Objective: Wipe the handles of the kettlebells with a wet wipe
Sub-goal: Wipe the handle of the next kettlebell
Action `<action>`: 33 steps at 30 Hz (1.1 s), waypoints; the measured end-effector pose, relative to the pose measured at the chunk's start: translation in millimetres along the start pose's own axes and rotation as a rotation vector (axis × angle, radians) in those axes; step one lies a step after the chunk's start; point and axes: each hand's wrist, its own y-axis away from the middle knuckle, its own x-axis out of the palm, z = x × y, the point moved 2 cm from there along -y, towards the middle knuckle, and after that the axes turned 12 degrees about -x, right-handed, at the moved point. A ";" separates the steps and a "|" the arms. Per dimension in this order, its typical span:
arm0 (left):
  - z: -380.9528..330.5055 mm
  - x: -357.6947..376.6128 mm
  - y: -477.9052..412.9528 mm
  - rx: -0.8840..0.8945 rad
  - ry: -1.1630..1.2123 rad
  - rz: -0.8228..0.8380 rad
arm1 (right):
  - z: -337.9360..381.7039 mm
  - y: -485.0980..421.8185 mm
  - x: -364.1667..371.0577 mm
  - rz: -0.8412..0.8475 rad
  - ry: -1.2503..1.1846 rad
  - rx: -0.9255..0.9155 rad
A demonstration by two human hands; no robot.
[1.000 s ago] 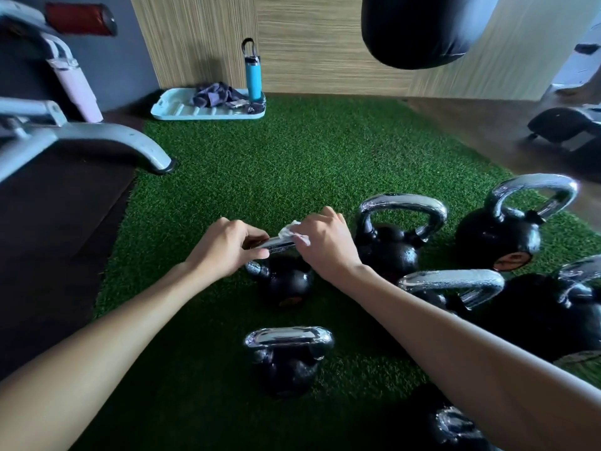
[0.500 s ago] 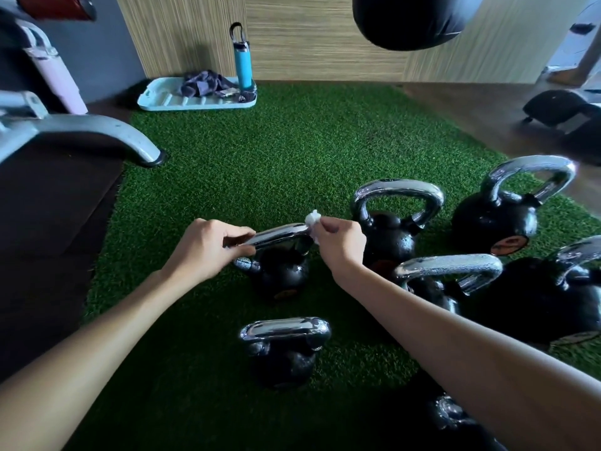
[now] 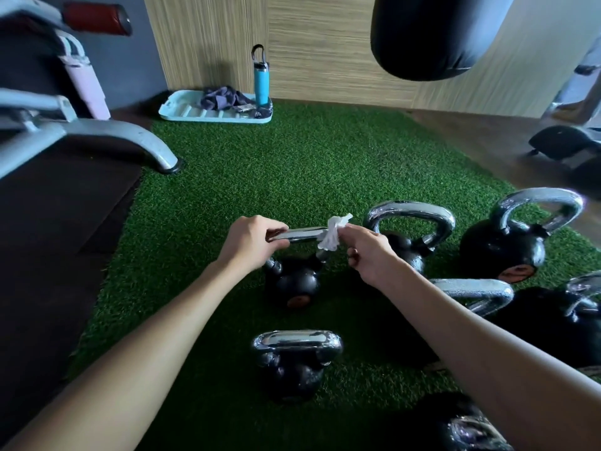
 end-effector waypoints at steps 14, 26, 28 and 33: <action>-4.8 -7.2 12.8 0.194 0.421 -0.046 | 24.4 14.0 38.8 0.446 0.156 -0.095; -11.9 -10.3 -0.6 0.061 0.211 -0.270 | 44.1 -1.5 21.8 0.291 0.898 -0.654; -14.8 -6.1 -2.9 0.083 0.159 -0.307 | 41.5 -4.0 24.7 0.265 1.033 -0.716; -21.1 -0.6 -7.4 0.149 0.041 -0.187 | 31.8 -10.1 29.8 0.210 1.183 -0.797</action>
